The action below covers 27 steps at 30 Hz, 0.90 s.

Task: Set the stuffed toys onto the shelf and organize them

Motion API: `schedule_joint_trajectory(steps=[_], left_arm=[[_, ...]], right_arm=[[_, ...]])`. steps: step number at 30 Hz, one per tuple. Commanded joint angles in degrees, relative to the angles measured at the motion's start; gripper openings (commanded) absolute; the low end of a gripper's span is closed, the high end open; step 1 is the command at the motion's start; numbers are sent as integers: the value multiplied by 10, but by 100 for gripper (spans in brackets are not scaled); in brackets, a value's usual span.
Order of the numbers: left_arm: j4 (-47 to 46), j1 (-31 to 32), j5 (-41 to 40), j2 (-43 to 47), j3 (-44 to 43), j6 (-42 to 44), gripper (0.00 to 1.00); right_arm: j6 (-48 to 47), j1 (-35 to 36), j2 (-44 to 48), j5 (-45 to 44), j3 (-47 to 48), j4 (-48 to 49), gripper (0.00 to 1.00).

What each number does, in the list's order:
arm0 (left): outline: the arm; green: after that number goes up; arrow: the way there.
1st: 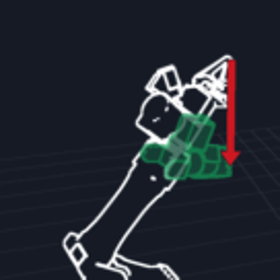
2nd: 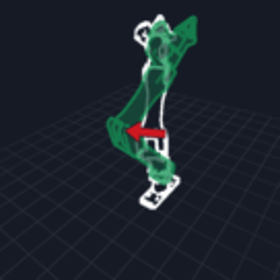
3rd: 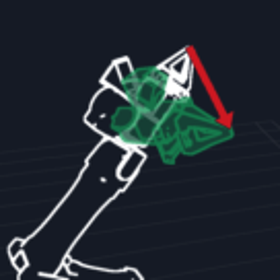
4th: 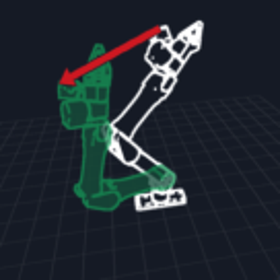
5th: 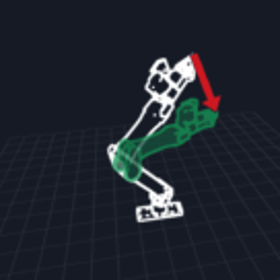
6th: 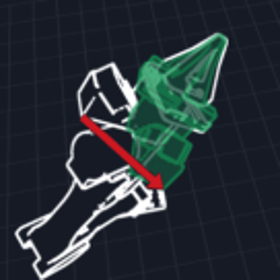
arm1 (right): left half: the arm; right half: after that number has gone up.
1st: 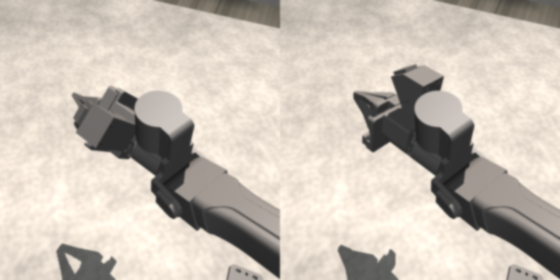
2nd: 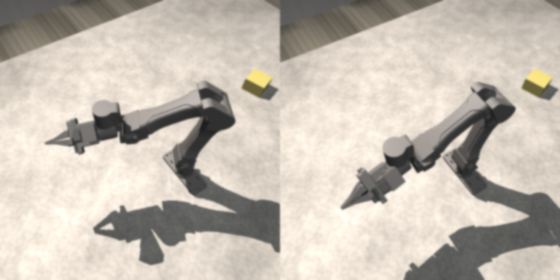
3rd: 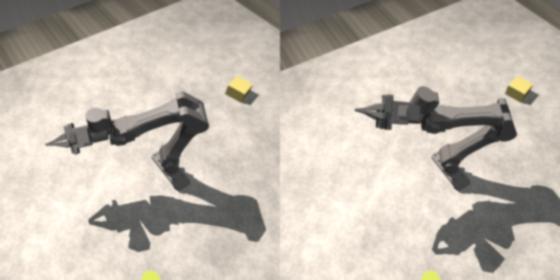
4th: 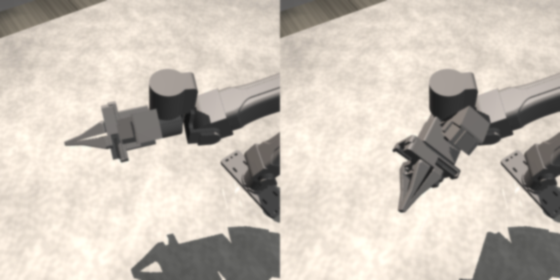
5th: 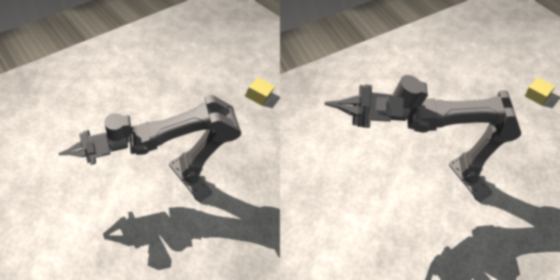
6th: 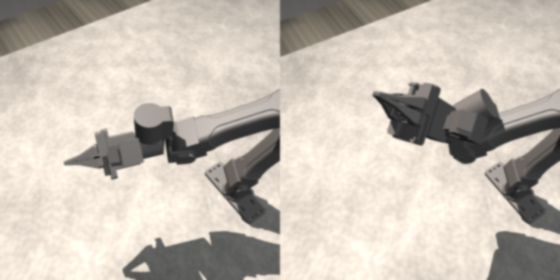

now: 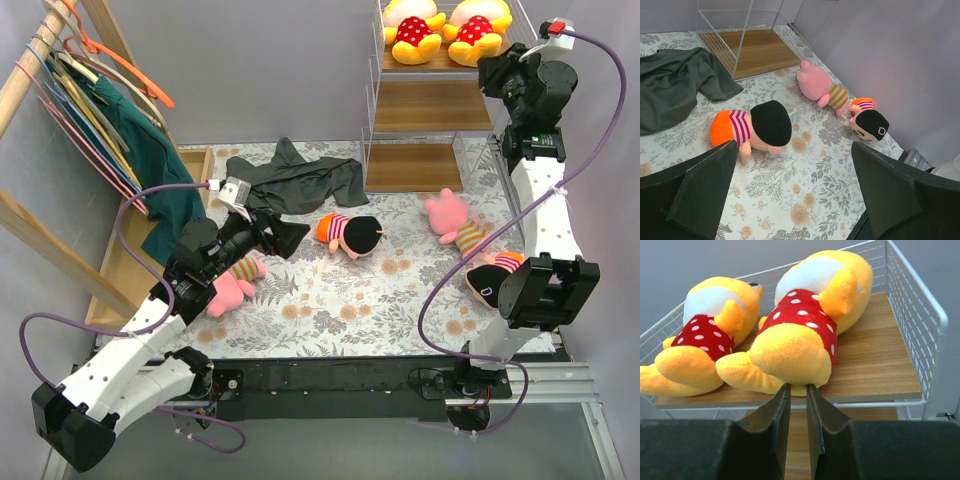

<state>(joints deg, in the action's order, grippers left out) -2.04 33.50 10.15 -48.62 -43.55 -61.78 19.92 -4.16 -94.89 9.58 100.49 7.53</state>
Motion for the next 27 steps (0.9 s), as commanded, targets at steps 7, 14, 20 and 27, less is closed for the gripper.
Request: schedule_joint_trajectory(steps=[7,14,20,27], left_arm=[[-9,2,12,-8,3,-6,98],[-9,2,0,-8,5,-5,98],[-7,2,1,-6,4,-5,98],[-3,2,9,-9,0,-3,98]], right_arm=[[-19,-4,-46,-46,84,31,26],[-31,-4,-58,-48,114,-8,29],[-15,-4,5,-52,45,-46,35],[-30,-4,88,-65,-41,-44,38]])
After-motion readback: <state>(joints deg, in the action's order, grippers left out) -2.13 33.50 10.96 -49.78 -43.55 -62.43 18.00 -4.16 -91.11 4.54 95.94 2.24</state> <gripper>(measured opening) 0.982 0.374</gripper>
